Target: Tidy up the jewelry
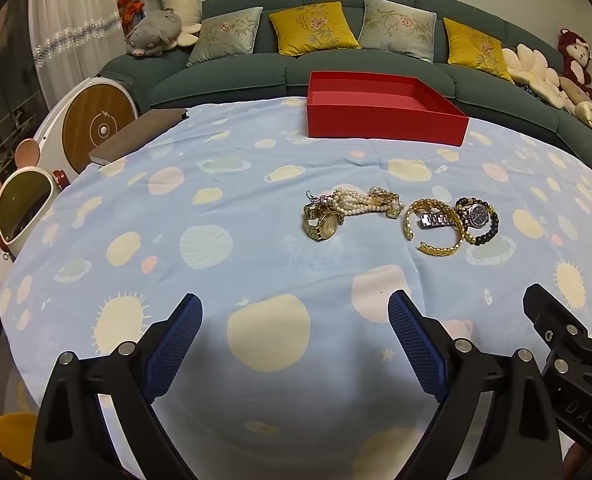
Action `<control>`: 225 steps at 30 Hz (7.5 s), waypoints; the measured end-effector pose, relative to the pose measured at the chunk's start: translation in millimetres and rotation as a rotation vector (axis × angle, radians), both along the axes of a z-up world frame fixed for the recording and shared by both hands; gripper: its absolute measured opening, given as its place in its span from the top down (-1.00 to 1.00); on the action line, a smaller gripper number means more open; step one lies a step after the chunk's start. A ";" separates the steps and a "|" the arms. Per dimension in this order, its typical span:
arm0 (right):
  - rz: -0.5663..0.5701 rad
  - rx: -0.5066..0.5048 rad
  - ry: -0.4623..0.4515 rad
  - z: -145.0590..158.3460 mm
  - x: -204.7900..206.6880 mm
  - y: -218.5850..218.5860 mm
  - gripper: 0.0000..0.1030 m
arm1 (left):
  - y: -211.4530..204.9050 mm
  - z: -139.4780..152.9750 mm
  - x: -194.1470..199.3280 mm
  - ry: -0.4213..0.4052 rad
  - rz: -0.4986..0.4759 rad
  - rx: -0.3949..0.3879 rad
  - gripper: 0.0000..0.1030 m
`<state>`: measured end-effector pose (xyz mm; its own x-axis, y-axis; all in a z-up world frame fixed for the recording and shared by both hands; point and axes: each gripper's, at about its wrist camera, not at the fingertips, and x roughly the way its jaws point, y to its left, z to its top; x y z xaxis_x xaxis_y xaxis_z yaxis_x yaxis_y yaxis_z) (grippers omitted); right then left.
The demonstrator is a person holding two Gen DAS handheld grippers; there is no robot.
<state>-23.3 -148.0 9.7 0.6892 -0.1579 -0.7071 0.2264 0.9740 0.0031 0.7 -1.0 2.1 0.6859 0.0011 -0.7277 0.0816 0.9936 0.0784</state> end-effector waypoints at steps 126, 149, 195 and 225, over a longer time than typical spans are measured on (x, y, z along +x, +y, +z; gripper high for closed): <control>0.089 0.144 0.174 -32.2 110.3 -45.8 0.29 | -21.9 -29.1 91.7 0.173 -0.109 -0.168 -0.65; 0.032 0.152 0.150 -37.8 109.1 -60.9 0.38 | -60.9 -36.0 96.9 0.143 -0.232 -0.143 0.76; 0.152 0.183 -0.023 23.0 80.1 -37.5 0.86 | -8.4 -2.8 59.6 0.124 -0.256 -0.231 0.72; 0.168 0.193 -0.007 19.0 79.9 -33.4 0.86 | -36.8 -20.9 50.3 0.197 -0.329 -0.298 1.00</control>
<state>56.7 -181.4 28.6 0.6992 0.0970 -0.7083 0.0604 0.9792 0.1938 50.9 -37.8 -18.8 0.4638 -0.4210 -0.7795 0.3798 0.8894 -0.2543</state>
